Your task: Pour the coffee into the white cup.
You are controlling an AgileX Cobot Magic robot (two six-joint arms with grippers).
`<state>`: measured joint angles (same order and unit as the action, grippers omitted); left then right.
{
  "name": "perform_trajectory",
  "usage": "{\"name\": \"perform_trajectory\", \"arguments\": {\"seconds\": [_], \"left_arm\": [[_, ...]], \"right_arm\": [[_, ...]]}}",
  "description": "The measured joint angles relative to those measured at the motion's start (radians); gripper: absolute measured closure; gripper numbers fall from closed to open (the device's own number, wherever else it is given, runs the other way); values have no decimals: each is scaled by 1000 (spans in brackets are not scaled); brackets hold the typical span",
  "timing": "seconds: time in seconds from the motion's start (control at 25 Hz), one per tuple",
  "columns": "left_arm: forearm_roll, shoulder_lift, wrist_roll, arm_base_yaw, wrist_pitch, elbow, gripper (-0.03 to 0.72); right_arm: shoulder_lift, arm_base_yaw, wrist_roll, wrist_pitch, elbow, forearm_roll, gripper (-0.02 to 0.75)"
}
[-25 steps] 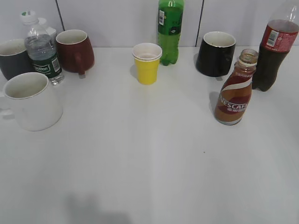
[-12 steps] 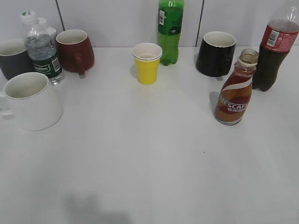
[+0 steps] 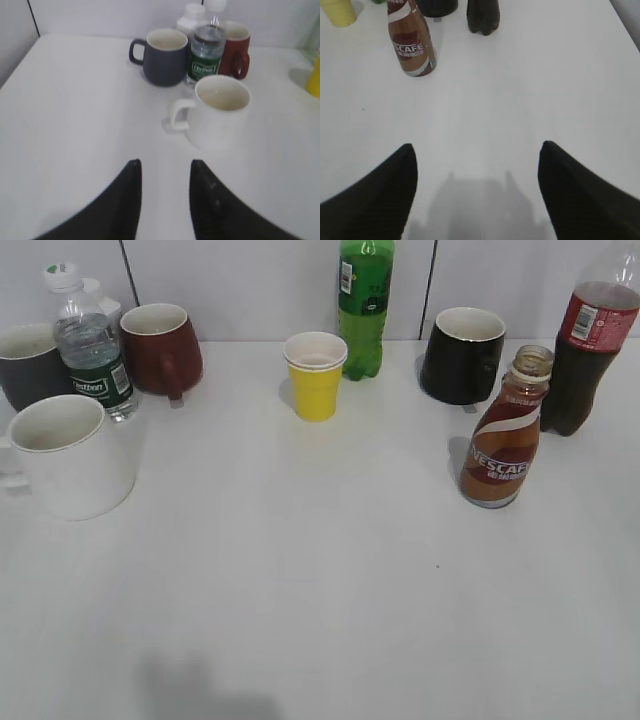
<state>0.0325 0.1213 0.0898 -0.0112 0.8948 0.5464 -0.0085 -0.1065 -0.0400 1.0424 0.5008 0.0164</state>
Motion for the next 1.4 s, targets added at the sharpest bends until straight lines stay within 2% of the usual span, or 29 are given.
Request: {"name": "perform_trajectory", "arguments": {"seconds": [0.4, 0.76, 0.96, 1.4], "left_arm": [[89, 287, 0, 0, -397, -22, 432], [81, 419, 0, 0, -952, -304, 432], [10, 507, 0, 0, -1047, -350, 432], [5, 736, 0, -22, -1169, -351, 432]], "right_arm": [[0, 0, 0, 0, 0, 0, 150], [0, 0, 0, 0, 0, 0, 150], [0, 0, 0, -1, 0, 0, 150], [0, 0, 0, 0, 0, 0, 150]]}}
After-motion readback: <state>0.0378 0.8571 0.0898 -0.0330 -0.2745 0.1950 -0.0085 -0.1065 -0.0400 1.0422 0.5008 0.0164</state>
